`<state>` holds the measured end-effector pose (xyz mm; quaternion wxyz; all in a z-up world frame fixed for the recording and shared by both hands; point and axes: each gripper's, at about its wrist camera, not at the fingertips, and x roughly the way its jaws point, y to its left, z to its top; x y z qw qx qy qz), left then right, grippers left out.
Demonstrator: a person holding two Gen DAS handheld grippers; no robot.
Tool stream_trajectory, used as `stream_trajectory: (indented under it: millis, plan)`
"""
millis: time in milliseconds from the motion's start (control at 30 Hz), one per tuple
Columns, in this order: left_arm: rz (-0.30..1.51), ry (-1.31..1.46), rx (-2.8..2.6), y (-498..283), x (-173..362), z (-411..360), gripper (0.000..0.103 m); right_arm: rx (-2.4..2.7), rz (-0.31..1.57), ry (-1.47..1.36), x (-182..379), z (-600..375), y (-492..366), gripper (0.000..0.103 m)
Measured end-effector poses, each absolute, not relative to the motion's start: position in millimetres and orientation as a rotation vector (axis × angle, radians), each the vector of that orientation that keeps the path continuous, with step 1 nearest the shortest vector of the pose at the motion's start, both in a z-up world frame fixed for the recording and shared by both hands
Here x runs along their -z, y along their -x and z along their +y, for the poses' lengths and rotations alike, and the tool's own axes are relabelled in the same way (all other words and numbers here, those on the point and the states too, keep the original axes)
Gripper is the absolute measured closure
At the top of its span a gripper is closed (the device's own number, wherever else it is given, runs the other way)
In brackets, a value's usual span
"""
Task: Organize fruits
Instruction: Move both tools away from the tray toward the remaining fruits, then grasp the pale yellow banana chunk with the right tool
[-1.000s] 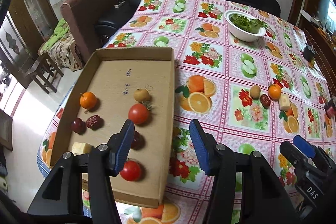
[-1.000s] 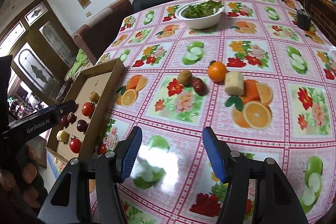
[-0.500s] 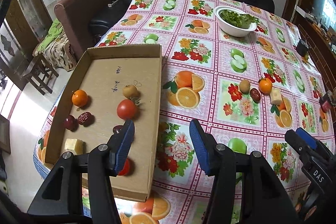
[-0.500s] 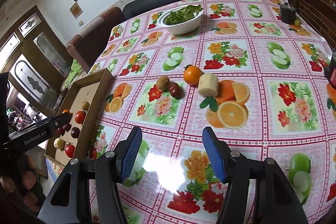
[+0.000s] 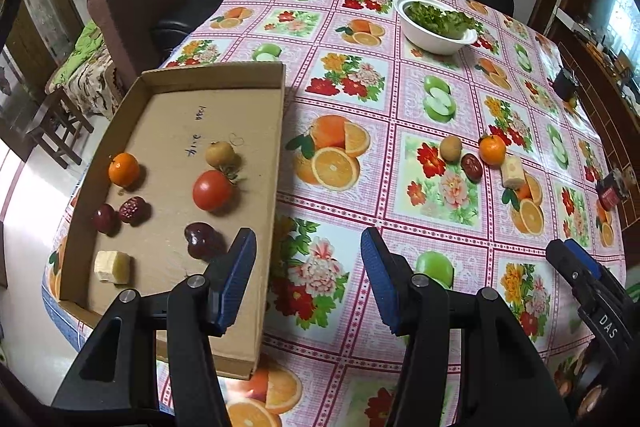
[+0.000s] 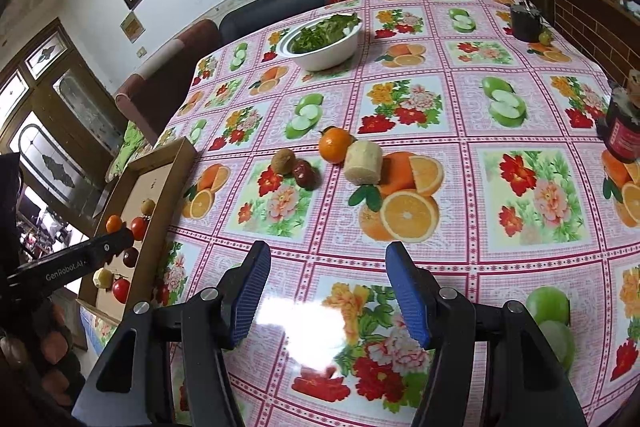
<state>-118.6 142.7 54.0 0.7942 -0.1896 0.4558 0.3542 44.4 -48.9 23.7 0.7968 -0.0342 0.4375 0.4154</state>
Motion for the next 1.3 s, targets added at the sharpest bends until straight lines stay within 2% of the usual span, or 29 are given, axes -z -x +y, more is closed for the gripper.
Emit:
stream_trajectory:
  millis: [567,1300]
  plan:
    - [0.979,0.365,-0.726,100.5,-54.2,139.3,0.050,-0.852,0.932,0.072,-22.3,-54.8,-55.1,0.041]
    - [1.043,0.358,-0.629,6.3,-13.3,154.5,0.050,-0.786,0.941,0.134,-1.2,-5.9,-98.7,0.042]
